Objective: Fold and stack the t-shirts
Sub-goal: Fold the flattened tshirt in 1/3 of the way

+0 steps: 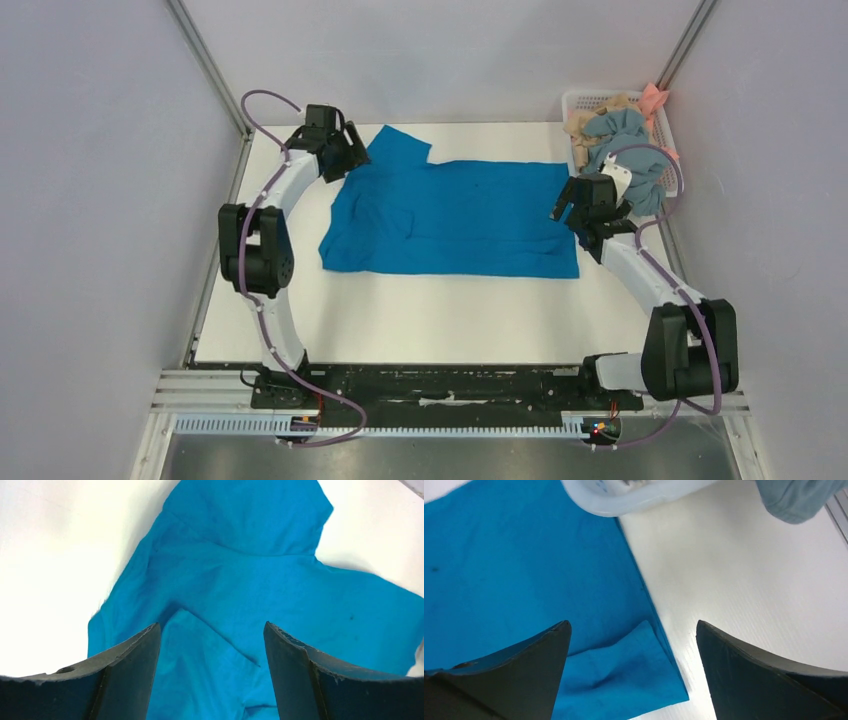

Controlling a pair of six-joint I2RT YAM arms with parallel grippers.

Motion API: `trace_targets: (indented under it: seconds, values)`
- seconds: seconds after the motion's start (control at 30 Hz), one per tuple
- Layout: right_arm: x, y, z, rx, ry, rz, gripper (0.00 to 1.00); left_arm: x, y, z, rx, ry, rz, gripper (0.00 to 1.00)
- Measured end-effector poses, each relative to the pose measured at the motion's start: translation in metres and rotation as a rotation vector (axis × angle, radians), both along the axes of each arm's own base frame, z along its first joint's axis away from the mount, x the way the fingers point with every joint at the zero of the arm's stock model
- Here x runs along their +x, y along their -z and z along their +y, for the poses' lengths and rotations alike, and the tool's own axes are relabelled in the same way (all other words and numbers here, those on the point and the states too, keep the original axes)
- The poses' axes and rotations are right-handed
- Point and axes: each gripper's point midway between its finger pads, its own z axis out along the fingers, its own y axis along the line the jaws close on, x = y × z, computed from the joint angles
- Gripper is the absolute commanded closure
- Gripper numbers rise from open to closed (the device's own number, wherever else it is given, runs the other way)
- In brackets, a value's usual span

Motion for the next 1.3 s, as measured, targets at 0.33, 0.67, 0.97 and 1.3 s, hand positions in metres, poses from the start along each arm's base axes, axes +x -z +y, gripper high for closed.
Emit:
trace_targets:
  seconds: [0.33,0.67,0.97,1.3]
  values:
    - [-0.036,0.022,0.089,0.162,-0.409,0.0,0.02,-0.087,0.021,-0.045,-0.138,0.14,0.079,0.17]
    - [-0.041,0.085,0.112,0.143,-0.48,0.169,0.02,-0.121,0.082,-0.055,-0.17,0.131,0.211,0.16]
    - [-0.04,0.083,0.091,0.191,-0.414,0.069,0.02,-0.122,0.083,-0.05,-0.198,0.074,0.178,0.15]
    - [-0.109,0.082,0.105,0.258,-0.528,0.035,0.02,-0.231,0.084,-0.04,-0.233,0.03,0.218,0.14]
